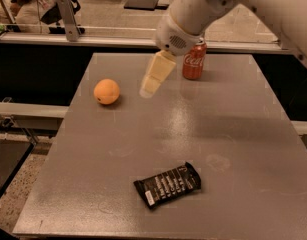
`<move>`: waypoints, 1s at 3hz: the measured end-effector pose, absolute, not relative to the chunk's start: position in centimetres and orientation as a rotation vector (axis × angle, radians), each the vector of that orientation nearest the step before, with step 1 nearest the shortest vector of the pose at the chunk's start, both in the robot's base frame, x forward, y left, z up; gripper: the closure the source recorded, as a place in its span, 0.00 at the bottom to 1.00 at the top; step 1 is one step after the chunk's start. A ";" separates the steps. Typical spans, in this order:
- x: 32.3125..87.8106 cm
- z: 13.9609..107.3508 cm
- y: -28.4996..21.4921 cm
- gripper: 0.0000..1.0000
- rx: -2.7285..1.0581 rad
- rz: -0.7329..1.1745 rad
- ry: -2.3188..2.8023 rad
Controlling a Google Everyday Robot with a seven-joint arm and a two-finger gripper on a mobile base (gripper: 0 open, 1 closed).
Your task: Move orange near rxbar chocolate
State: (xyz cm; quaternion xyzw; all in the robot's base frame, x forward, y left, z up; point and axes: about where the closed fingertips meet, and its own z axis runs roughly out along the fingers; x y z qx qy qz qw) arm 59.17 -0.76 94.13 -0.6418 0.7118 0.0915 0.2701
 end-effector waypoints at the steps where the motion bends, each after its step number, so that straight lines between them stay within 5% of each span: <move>1: 61.1 91.9 4.0 0.00 -1.745 0.322 1.902; 3: 63.1 87.3 9.2 0.00 -1.805 0.379 1.922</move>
Offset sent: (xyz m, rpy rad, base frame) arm 0.0466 0.1001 -0.0592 0.0436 0.0943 0.0540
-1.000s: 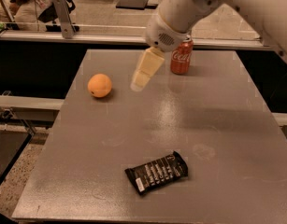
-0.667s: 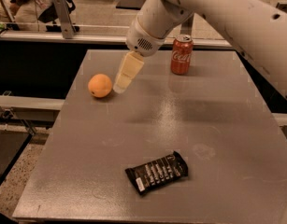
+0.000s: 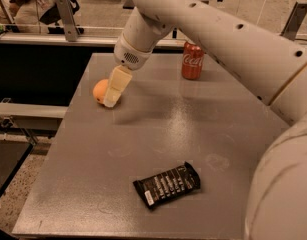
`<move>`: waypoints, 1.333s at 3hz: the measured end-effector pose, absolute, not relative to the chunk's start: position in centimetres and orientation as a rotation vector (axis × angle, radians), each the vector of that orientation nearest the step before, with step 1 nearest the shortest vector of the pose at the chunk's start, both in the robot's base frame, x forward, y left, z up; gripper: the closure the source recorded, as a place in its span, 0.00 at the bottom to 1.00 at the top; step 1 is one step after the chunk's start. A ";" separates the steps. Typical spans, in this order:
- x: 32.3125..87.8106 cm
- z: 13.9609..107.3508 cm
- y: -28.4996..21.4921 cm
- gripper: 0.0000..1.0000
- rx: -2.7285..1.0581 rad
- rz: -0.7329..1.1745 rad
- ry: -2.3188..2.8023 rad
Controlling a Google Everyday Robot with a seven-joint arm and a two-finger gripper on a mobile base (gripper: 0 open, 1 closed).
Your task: Move orange near rxbar chocolate
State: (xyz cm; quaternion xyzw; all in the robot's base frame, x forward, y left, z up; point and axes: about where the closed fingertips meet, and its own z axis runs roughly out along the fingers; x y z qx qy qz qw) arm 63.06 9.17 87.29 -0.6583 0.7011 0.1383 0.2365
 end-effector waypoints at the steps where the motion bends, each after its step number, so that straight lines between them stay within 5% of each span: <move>1: 62.7 85.3 11.1 0.00 -1.857 0.402 1.924; 2: 62.5 84.9 11.5 0.00 -1.870 0.406 1.923; 4: 61.6 84.9 11.6 0.40 -1.922 0.423 1.893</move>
Offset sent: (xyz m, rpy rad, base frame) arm -0.0095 0.0309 -0.0303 -0.0378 0.0450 0.0626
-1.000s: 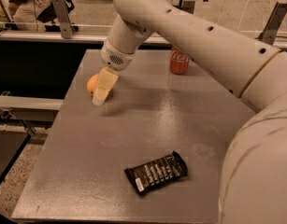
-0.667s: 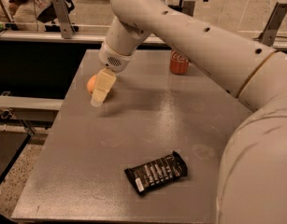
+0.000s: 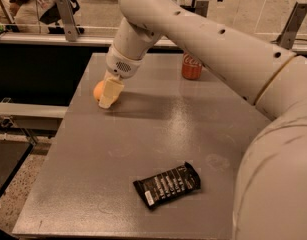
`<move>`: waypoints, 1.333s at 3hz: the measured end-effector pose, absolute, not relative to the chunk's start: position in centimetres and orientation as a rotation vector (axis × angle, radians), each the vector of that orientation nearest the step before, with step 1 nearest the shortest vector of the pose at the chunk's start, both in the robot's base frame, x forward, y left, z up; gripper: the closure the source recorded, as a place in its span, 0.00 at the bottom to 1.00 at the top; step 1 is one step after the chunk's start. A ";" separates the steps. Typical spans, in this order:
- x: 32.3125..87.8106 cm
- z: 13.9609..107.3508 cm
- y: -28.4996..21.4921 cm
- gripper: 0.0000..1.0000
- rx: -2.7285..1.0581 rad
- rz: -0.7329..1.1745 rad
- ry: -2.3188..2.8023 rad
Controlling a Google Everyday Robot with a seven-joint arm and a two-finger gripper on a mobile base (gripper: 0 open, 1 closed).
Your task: Move orange near rxbar chocolate
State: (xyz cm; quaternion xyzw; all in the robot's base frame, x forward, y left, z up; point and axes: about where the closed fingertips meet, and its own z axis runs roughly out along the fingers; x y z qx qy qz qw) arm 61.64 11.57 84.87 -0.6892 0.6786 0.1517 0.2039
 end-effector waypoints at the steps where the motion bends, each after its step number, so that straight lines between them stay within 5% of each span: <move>1: 60.9 85.7 10.9 0.64 -1.935 0.415 1.872; 2: 59.5 87.7 9.0 0.87 -1.933 0.406 1.846; 3: 56.4 89.1 6.7 1.00 -1.943 0.428 1.814; 4: 51.4 89.3 3.3 1.00 -1.955 0.481 1.796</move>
Offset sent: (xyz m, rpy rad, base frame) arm -0.0395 -0.0548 0.0576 0.0273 -0.0647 0.0266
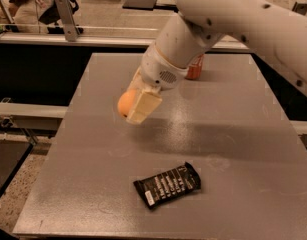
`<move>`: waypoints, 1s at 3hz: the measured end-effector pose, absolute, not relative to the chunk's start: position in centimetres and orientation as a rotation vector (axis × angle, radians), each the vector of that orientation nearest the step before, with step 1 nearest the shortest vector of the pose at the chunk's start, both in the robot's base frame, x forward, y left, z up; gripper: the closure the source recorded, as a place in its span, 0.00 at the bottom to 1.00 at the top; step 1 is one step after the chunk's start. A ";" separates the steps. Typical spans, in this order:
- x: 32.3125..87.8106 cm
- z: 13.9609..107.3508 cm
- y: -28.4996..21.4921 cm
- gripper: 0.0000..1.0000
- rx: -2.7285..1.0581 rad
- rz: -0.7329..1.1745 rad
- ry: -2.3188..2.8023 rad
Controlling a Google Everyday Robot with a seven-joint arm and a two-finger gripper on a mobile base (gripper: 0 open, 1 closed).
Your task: Move orange near rxbar chocolate
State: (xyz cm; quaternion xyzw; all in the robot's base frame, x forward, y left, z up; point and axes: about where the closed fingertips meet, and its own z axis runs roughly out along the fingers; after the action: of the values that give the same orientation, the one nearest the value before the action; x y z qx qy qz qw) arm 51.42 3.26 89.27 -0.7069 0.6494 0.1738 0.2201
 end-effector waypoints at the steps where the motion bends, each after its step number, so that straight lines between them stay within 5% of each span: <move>1: 48.2 88.9 1.6 1.00 -1.973 0.527 1.783; 3: 43.7 86.1 -0.2 1.00 -2.031 0.594 1.779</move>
Offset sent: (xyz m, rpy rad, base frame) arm -0.0796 -0.0406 -0.0336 0.0039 0.0998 0.0731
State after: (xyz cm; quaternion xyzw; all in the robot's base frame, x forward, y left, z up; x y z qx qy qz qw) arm 43.67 -0.18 86.05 -0.7216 0.6321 0.2111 0.1874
